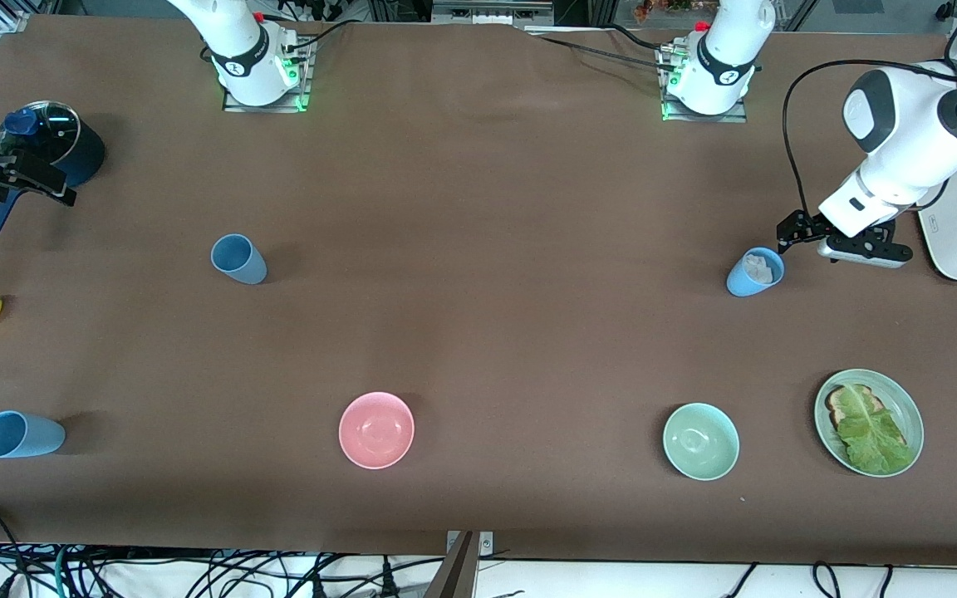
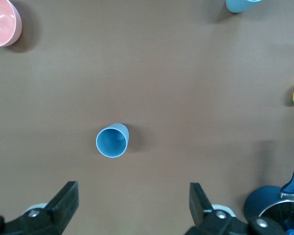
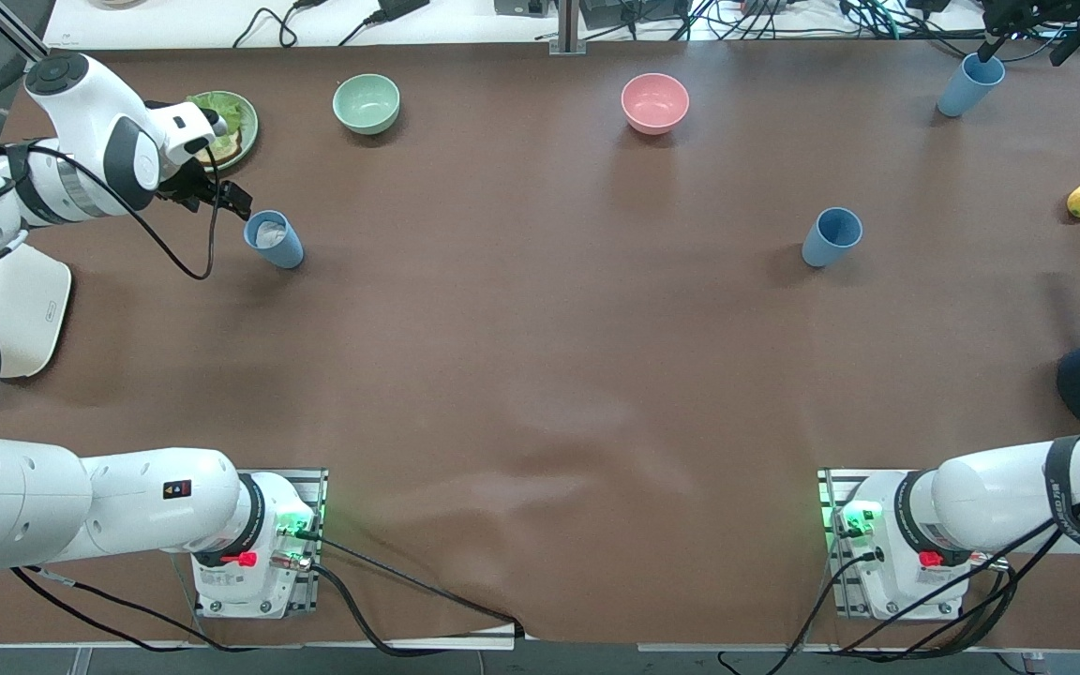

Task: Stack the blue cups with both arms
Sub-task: 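Reach the left gripper down over the blue cup with white paper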

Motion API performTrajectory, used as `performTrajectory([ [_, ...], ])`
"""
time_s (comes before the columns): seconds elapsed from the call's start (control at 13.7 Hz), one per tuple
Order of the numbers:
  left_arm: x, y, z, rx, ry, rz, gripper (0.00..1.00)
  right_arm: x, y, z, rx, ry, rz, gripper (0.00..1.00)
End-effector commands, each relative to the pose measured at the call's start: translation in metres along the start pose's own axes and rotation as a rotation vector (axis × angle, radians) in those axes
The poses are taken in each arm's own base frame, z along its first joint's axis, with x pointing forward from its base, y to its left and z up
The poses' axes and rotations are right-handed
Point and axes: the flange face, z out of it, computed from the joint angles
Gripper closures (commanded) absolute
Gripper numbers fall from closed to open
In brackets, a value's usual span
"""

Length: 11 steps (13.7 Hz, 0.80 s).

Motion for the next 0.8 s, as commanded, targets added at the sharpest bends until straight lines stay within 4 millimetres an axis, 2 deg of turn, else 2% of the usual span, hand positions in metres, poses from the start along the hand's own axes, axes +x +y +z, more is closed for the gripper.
performTrajectory([
  [0.0, -0.006, -0.001, 0.006, -0.001, 0.029, 0.01, 0.0, -0.001, 0.002, -0.005, -0.003, -0.004, -0.011, 0.0],
  [0.73, 0.001, -0.004, 0.053, 0.027, 0.091, 0.008, 0.0, -0.001, 0.002, -0.005, -0.003, -0.004, -0.011, 0.0],
])
